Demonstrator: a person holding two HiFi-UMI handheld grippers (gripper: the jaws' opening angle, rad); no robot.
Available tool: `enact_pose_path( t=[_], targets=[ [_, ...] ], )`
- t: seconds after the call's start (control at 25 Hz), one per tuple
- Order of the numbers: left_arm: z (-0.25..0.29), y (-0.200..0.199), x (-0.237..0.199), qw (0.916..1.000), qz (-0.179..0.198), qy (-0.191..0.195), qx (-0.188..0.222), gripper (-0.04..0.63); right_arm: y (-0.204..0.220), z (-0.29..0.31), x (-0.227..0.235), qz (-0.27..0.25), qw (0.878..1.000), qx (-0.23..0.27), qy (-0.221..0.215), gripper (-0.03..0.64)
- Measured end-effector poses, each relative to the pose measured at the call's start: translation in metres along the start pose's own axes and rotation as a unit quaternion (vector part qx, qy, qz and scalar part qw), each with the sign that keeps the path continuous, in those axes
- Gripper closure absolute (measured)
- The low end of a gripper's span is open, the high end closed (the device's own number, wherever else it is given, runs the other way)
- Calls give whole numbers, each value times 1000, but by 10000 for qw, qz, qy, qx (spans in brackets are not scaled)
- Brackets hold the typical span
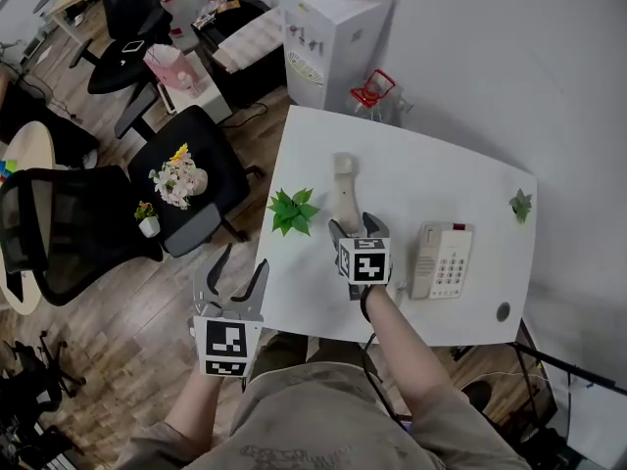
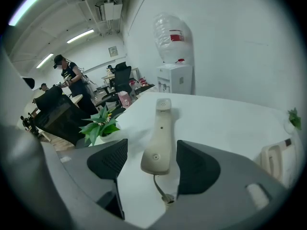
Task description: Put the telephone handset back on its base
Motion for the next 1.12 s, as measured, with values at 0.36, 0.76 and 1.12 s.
enact_pose_path(
  t=[0.36, 0.76, 1.12],
  targets=[
    [2, 26, -2, 9995, 12, 26, -301, 353, 22, 32, 14, 203, 9984, -334, 407, 276],
    [-8, 37, -4, 9992, 14, 28, -394, 353, 26, 36, 17, 291, 9973, -320, 598, 341],
    [-19, 34, 1, 9996, 29, 54, -289, 353, 23, 9, 8, 993, 9935, 101, -556, 347]
  ],
)
Point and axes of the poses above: the fingertips, and each gripper's own axes: z forward along the fingers, x to its right, y out of its underside, the point moved 5 cm from there along -z, backward along the fingers, and after that the axes turned 14 degrees about -y, right-handed, at the moved point
